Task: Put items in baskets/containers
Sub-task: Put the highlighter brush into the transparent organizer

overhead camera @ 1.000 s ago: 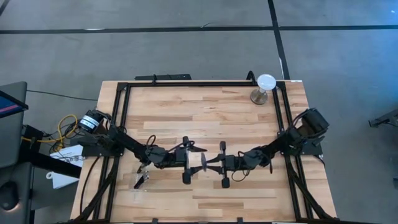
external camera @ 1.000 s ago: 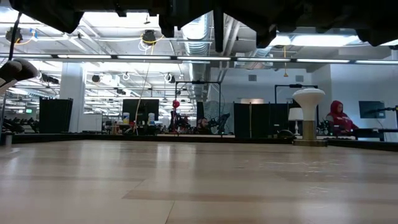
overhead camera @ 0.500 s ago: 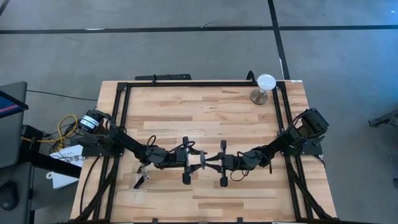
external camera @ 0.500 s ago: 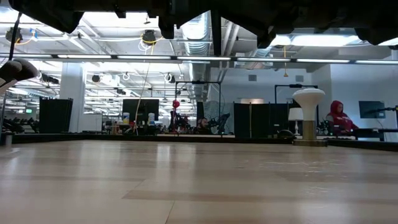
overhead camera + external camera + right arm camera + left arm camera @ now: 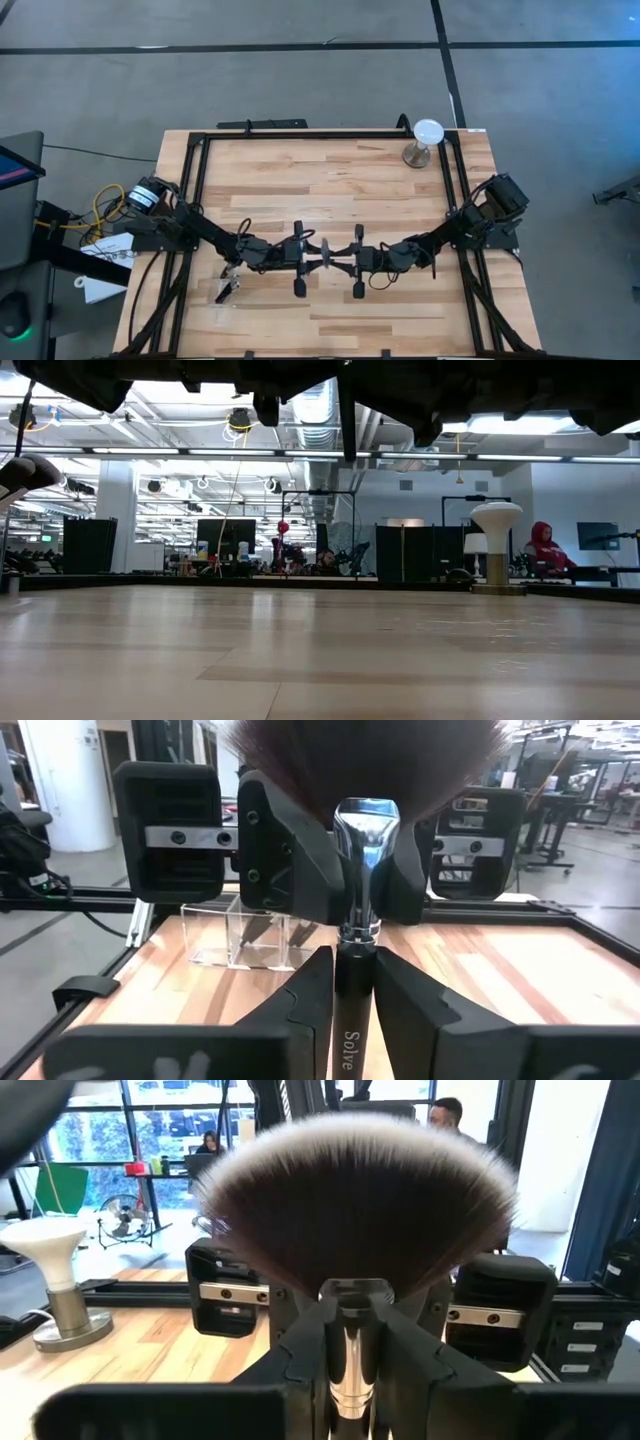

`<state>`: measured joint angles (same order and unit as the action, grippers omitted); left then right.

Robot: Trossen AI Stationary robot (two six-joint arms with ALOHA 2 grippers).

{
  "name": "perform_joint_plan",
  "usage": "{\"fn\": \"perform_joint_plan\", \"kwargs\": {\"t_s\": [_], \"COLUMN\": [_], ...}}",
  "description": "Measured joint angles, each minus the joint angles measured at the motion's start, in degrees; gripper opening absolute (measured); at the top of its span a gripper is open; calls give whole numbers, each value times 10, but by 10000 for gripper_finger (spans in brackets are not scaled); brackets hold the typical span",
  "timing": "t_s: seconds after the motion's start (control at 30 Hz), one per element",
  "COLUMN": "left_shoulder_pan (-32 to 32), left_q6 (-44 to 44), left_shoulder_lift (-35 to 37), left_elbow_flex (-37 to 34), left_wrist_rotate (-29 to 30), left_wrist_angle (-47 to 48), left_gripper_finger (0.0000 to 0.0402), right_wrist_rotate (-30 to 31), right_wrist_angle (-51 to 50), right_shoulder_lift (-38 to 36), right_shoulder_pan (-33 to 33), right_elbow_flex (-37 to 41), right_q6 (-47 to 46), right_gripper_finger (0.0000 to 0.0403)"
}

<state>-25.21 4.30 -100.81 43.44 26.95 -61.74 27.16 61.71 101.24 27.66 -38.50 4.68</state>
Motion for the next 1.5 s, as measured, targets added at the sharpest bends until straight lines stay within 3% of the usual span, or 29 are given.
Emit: {"fn": "perform_joint_plan", "kwargs": {"t_s": [0.17, 0.37, 0.63, 1.0, 1.27, 1.4, 1.5], "left_shoulder_pan": [-8, -60, -189, -341, -422, -431, -402], "left_q6": [-3, -5, -73, -97, -100, -95, -113], "left_shoulder_lift": [23, 122, 242, 267, 267, 267, 283], "left_elbow_flex": [0, 0, -1, -1, -2, -20, -45], "left_wrist_rotate": [9, 103, 303, 546, 577, 509, 436], "left_wrist_angle": [41, 184, 369, 399, 399, 399, 400], "left_gripper_finger": [68, 63, 68, 67, 67, 67, 67], "right_wrist_rotate": [0, 24, 30, 30, 31, 31, 31], "right_wrist_angle": [-4, -25, -30, -60, -60, -60, -59], "right_shoulder_lift": [0, 0, 0, 0, 0, 0, 0], "right_shoulder_pan": [1, 3, 4, 4, 3, 3, 3], "right_elbow_flex": [0, 0, 0, 0, 0, 0, 0], "right_q6": [-1, -1, -2, -17, -17, -17, -17], "right_gripper_finger": [78, 97, 129, 138, 127, 125, 122]}}
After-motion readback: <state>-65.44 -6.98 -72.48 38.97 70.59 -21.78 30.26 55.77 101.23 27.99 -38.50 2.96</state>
